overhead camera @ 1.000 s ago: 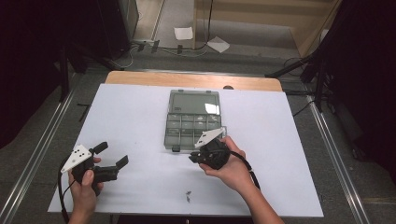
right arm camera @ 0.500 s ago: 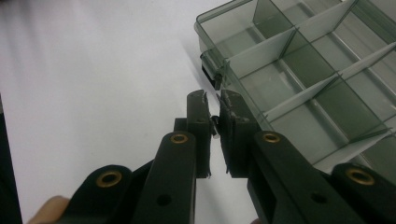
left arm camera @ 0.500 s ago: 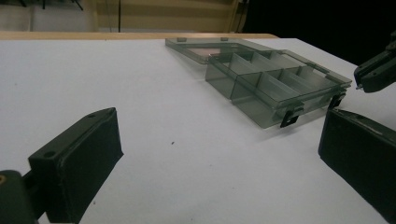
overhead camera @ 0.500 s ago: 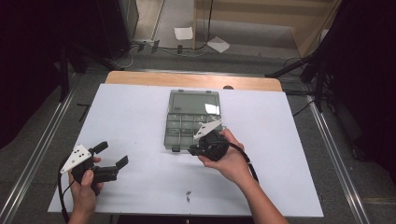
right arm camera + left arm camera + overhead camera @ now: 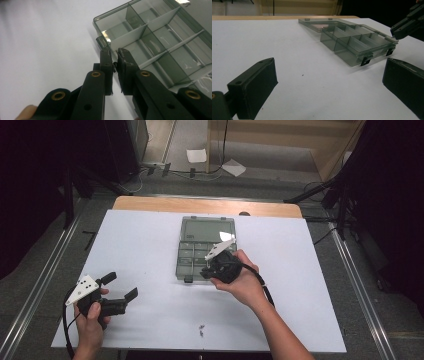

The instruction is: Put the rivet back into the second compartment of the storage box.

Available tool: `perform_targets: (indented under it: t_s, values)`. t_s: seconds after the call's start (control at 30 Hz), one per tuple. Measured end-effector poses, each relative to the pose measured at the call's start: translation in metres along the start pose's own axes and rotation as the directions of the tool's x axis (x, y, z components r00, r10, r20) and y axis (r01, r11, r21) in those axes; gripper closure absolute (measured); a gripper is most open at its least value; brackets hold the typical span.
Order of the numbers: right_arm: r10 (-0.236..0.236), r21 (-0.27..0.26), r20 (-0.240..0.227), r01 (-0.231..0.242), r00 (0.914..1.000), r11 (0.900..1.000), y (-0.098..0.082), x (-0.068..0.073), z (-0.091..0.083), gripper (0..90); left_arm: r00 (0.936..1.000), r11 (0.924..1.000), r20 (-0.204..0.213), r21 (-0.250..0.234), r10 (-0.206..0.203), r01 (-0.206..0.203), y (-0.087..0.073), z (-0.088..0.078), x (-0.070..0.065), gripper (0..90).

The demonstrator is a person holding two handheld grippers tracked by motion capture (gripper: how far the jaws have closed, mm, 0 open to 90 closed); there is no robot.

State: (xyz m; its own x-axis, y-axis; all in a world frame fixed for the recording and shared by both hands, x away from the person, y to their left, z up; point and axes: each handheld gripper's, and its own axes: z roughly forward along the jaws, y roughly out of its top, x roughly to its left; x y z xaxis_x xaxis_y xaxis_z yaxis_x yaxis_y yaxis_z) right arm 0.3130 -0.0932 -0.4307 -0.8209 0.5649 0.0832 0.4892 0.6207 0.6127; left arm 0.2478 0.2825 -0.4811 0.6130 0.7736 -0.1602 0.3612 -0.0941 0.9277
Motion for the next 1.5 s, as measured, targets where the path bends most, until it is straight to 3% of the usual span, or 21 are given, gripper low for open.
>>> perform_targets:
  t_s: [0.87,1.5]
  values:
    - [0.013,0.032,0.029,-0.014,0.9995,0.999,0.035,-0.025,0.02,84.3,0.9999,1.0,0.011,-0.001,-0.005,0.005,0.0,0.0,0.003,0.0]
    - [0.033,0.069,0.054,-0.036,0.998,0.997,0.047,-0.046,0.032,84.3,0.9998,1.0,0.019,0.004,-0.002,0.001,0.001,0.001,0.002,0.0]
